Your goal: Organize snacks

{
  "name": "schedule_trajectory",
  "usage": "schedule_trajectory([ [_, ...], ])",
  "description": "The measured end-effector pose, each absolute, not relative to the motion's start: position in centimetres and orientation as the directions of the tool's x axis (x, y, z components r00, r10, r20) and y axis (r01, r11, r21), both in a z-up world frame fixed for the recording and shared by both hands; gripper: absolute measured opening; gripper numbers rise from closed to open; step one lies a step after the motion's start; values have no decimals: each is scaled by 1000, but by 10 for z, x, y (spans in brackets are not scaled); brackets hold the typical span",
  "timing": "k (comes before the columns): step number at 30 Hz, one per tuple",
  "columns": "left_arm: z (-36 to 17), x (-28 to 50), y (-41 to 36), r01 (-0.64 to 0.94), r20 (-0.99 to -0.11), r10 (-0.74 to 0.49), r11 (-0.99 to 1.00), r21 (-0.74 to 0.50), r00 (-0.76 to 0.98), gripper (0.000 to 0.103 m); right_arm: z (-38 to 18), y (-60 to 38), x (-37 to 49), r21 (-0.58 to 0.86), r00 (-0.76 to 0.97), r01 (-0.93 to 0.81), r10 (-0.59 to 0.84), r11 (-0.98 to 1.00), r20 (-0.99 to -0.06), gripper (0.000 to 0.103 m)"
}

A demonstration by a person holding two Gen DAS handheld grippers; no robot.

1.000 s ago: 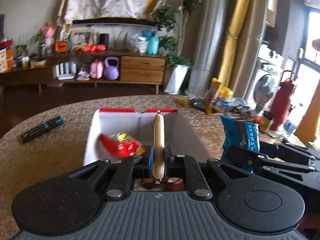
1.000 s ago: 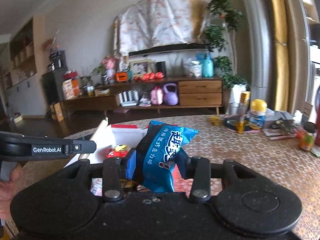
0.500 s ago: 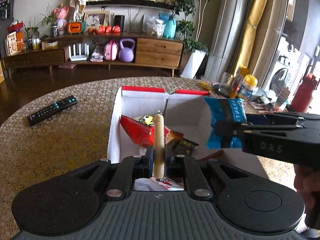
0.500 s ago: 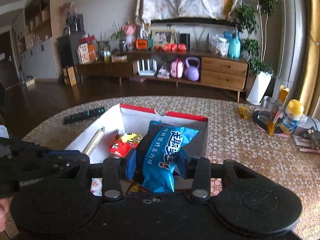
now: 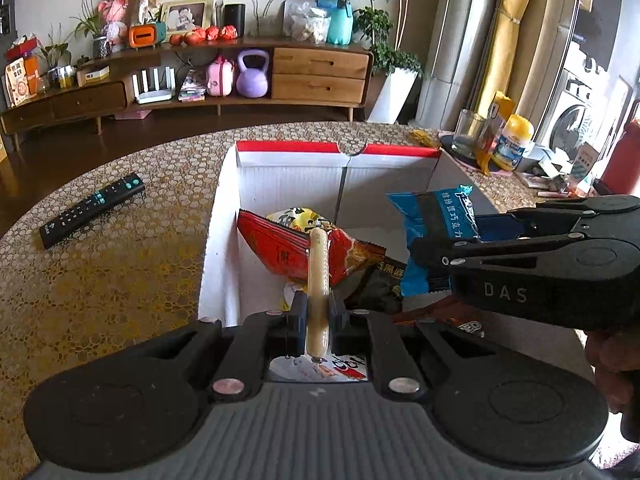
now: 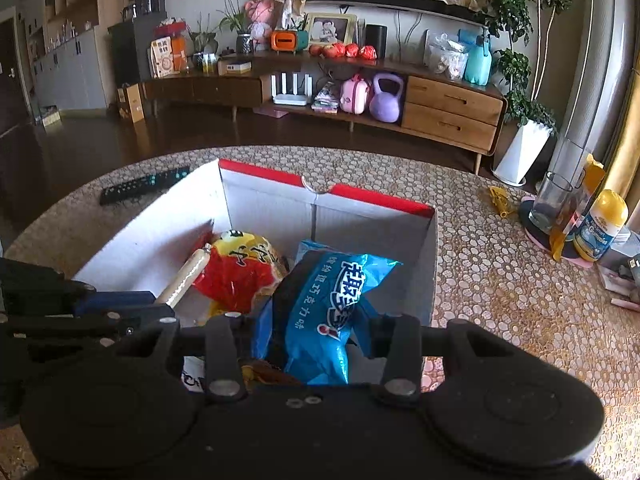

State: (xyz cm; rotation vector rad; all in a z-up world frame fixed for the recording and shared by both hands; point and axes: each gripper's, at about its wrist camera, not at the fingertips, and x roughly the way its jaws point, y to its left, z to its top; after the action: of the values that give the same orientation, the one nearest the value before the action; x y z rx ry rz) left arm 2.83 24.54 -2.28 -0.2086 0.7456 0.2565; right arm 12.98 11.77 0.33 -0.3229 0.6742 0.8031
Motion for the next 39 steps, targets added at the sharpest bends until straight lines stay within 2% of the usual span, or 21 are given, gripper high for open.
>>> schedule_trajectory([
  [10,-32,37,243,-308,-712,161,948,-81,683,11,1,120,135,-29,501,-746,531,666,-684,43],
  [12,-31,37,242,-307,-712,161,948,-80,683,11,3,118,133,-29,510,-740,533,672,-675,51],
  [15,-29,35,240,-306,-709,163,949,-79,686,11,8,111,130,-25,518,-740,547,672,-657,54],
  [17,-27,33,239,-326,-707,182,942,-73,684,16,14,106,125,-28,533,-737,555,676,-638,54],
  [18,-25,32,238,-332,-706,190,941,-68,682,27,17,103,122,-27,539,-735,559,677,-630,54],
  [20,-22,29,234,-323,-696,184,943,-74,694,38,22,94,117,-12,545,-732,574,682,-612,54],
  [22,-17,24,230,-345,-680,211,936,-66,702,79,29,83,110,2,558,-725,588,689,-585,54],
  [23,-14,21,229,-356,-667,225,932,-64,710,82,31,79,108,6,564,-721,591,693,-577,54],
  [29,2,3,218,-378,-632,243,922,-86,736,84,43,43,87,74,590,-693,623,717,-513,55],
  [31,6,-2,213,-391,-622,258,916,-85,739,98,45,28,80,104,601,-677,629,728,-493,56],
  [33,9,-9,206,-401,-602,269,911,-93,752,100,45,17,73,124,610,-663,630,738,-481,58],
  [39,19,-27,190,-433,-582,285,892,-129,761,103,47,-16,48,144,657,-625,616,767,-435,77],
])
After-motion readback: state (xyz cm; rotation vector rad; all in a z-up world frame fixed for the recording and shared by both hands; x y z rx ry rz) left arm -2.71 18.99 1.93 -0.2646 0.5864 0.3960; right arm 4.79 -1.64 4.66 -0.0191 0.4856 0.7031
